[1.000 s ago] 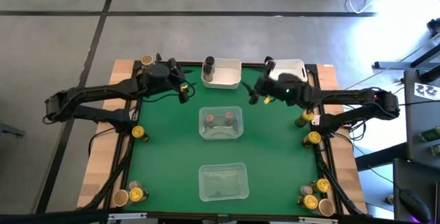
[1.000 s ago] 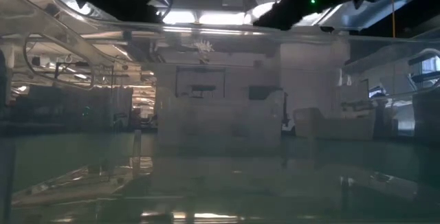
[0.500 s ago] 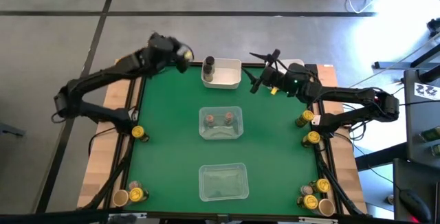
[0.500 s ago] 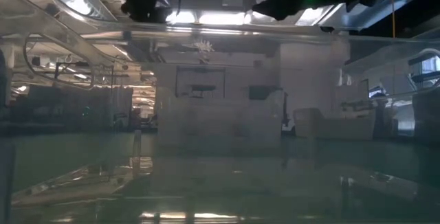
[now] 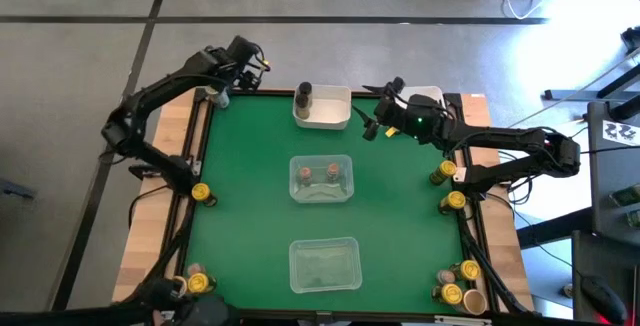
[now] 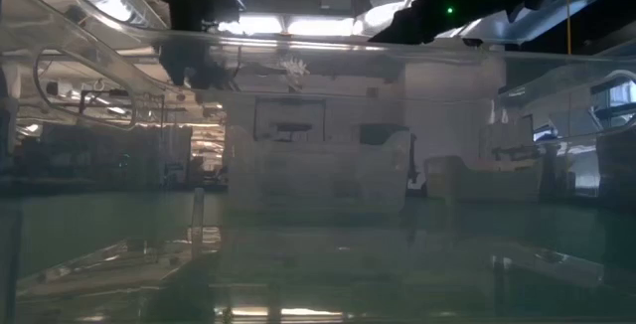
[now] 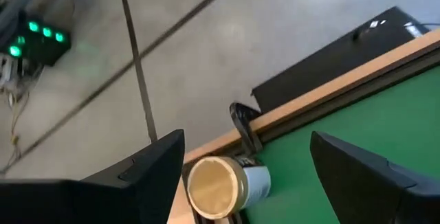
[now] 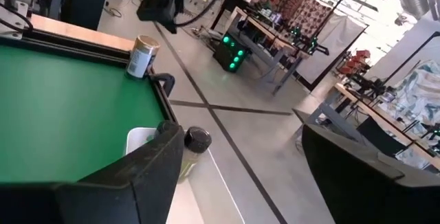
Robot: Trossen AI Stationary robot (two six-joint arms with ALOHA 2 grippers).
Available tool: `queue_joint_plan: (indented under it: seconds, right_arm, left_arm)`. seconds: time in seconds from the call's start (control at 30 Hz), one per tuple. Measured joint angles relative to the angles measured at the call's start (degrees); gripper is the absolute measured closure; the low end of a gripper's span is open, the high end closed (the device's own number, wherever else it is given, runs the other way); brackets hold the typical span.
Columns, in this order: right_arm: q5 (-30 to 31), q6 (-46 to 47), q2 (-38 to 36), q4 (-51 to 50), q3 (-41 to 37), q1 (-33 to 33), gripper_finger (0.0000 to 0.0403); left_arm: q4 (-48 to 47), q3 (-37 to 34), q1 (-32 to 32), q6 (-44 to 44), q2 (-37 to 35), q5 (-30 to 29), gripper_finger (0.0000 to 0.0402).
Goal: Sort spices by type
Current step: Put the top left brown seasoning bottle into the top right white bin
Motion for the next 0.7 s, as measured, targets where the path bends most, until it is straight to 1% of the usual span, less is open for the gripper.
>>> queue_joint_plan:
  seconds: [0.17,0.33,0.7]
  right_arm:
    - [-0.01,0.02,0.0,-0.17,0.0,0.0,0.0107]
    - [-0.01,0.07,0.0,-0.26,0.0,0.0,0.0107]
    - [-0.04,0.09,0.0,-0.22,0.0,0.0,0.0107]
  left_arm:
    - [-3.71,0.0,2.56,-3.56,3.19,0.24,0.0116]
    - [-8.7,0.0,4.34,-6.26,6.35,0.22,0.0116]
    - [-9.61,0.0,6.74,-6.69,11.52,0.2,0.0121]
